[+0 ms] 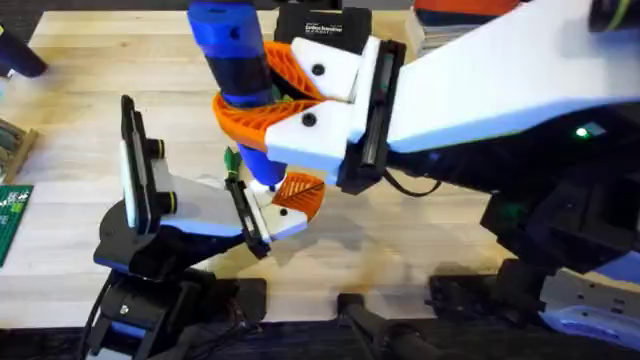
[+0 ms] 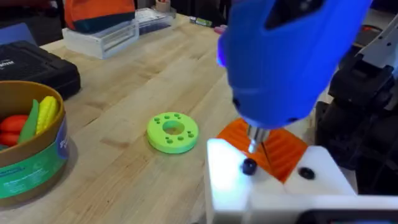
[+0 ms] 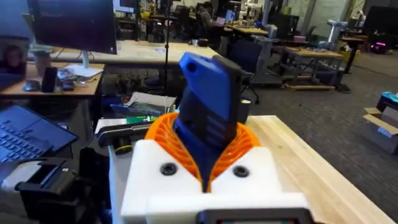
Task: Pick up the gripper from the table and insert it into the empty holder that is missing its gripper. Then pick up a screw, insert it into the mounting hole, and use the screwdriver to tighten it. Finally, clean up the table by picking up the vegetable and placing it into the bucket.
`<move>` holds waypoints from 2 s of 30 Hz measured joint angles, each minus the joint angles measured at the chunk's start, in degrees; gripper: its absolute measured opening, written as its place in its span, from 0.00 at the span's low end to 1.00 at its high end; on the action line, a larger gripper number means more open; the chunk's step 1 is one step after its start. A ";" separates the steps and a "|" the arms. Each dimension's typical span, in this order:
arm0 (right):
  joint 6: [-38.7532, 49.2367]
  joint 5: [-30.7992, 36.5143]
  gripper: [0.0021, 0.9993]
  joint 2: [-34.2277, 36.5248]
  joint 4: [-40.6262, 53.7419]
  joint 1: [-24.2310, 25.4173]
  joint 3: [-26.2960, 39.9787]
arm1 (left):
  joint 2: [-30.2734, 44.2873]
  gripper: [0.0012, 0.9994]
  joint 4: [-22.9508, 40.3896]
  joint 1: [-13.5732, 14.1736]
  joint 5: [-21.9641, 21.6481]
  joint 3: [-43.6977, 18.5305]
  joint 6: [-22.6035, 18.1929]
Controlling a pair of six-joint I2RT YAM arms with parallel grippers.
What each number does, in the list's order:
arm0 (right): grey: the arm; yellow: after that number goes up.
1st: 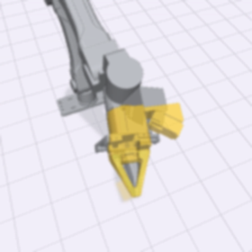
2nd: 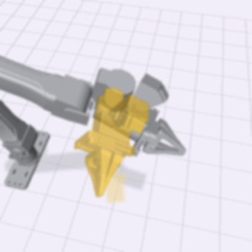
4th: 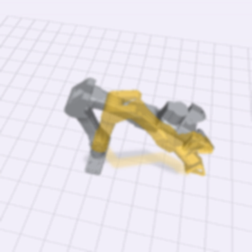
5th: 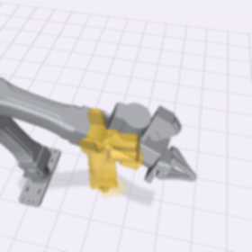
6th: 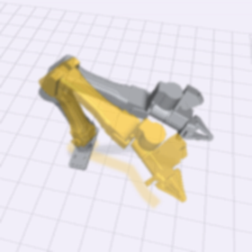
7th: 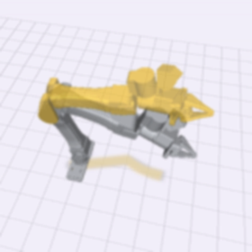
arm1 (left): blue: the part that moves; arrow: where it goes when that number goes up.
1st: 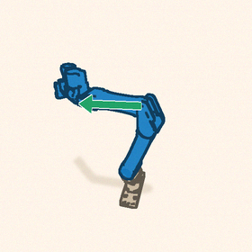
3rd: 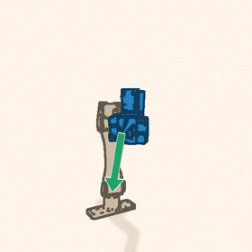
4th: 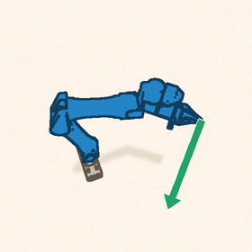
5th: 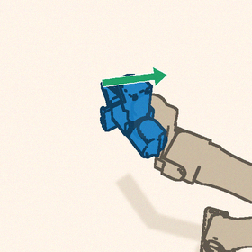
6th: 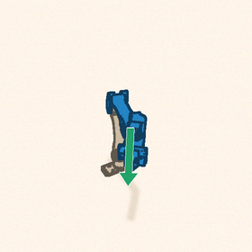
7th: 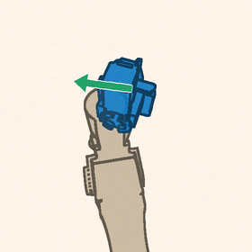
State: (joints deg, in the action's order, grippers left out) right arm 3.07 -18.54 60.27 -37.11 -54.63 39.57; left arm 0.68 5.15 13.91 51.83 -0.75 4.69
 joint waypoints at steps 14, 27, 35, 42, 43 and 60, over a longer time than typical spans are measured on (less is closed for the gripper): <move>0.07 -0.71 0.03 1.40 -0.15 -0.02 0.00 | -0.02 0.01 0.00 0.00 0.00 0.00 0.00; 0.24 -0.84 0.03 1.46 1.00 0.00 0.00 | -0.01 0.01 0.02 0.00 0.01 0.00 0.02; 0.28 -0.81 0.03 1.46 1.34 0.00 0.00 | -0.01 0.01 0.02 0.00 0.02 0.00 0.03; 0.37 -0.84 0.03 1.45 1.47 -0.01 0.00 | -0.01 0.01 0.04 0.00 0.02 0.00 0.02; 0.37 -0.84 0.03 1.46 1.48 -0.02 0.00 | -0.01 0.01 0.02 0.00 0.02 0.00 0.03; 0.39 -0.84 0.03 1.46 -5.36 0.00 -0.70 | 0.00 0.01 0.00 0.00 0.00 0.00 0.00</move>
State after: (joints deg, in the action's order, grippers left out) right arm 3.46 -19.38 61.73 -42.47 -54.63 38.87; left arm 0.69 5.15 13.91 51.83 -0.75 4.69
